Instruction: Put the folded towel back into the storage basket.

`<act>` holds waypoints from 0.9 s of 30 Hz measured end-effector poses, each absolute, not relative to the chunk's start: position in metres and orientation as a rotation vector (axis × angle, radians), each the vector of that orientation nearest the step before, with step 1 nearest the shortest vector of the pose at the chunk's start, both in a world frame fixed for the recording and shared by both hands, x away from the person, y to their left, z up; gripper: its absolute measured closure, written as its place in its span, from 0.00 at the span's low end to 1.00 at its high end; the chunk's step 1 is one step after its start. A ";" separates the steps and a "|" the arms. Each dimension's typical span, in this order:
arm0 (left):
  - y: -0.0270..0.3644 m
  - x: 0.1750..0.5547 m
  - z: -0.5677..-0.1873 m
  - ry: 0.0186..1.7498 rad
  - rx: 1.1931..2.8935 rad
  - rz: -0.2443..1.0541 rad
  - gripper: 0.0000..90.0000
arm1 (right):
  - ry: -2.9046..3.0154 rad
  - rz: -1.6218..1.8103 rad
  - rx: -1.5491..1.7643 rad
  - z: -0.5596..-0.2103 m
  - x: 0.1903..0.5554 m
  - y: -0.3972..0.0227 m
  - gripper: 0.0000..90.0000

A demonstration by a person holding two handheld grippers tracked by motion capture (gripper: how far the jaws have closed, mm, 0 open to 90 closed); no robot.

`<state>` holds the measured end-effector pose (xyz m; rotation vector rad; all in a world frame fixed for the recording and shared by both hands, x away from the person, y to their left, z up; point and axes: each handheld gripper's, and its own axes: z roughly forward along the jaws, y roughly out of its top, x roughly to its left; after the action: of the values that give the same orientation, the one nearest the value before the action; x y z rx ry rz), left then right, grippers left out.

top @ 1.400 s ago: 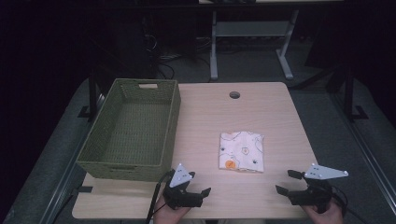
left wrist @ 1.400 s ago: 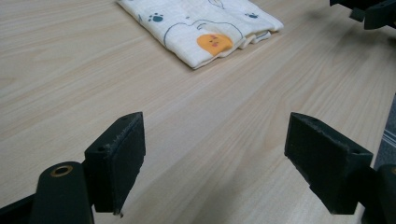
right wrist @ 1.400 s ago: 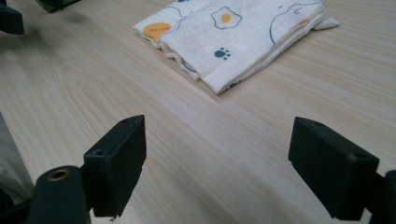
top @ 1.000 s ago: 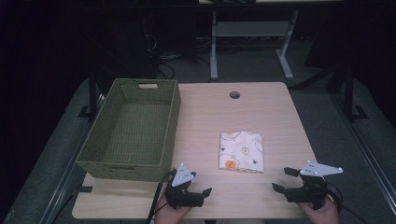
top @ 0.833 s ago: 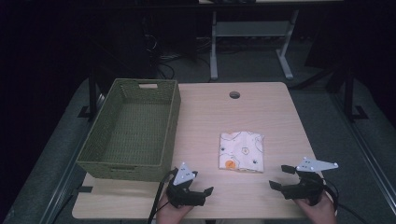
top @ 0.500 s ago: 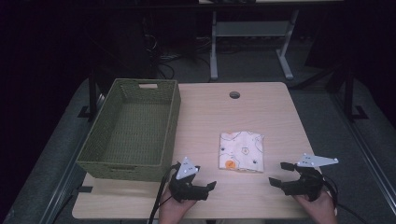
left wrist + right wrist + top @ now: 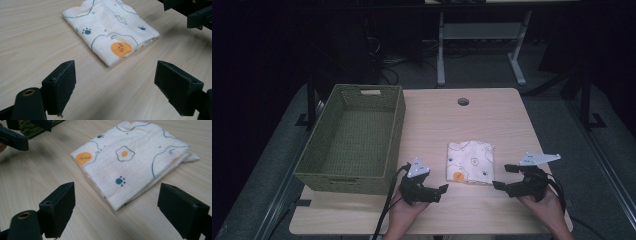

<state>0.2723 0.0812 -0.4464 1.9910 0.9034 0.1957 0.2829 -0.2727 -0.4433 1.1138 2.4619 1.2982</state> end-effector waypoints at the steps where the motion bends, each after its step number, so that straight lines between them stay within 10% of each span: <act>1: 0.079 0.274 -0.446 0.908 1.987 0.191 0.20 | 2.463 1.296 1.112 -0.443 0.284 -0.272 0.16; 27: 0.038 0.317 -0.441 0.994 2.014 0.166 0.20 | 2.530 1.264 1.172 -0.425 0.340 -0.259 0.17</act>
<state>0.3168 0.0383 -0.4413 2.0136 0.9941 0.1658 0.3395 -0.2586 -0.4252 1.1718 2.5300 1.2643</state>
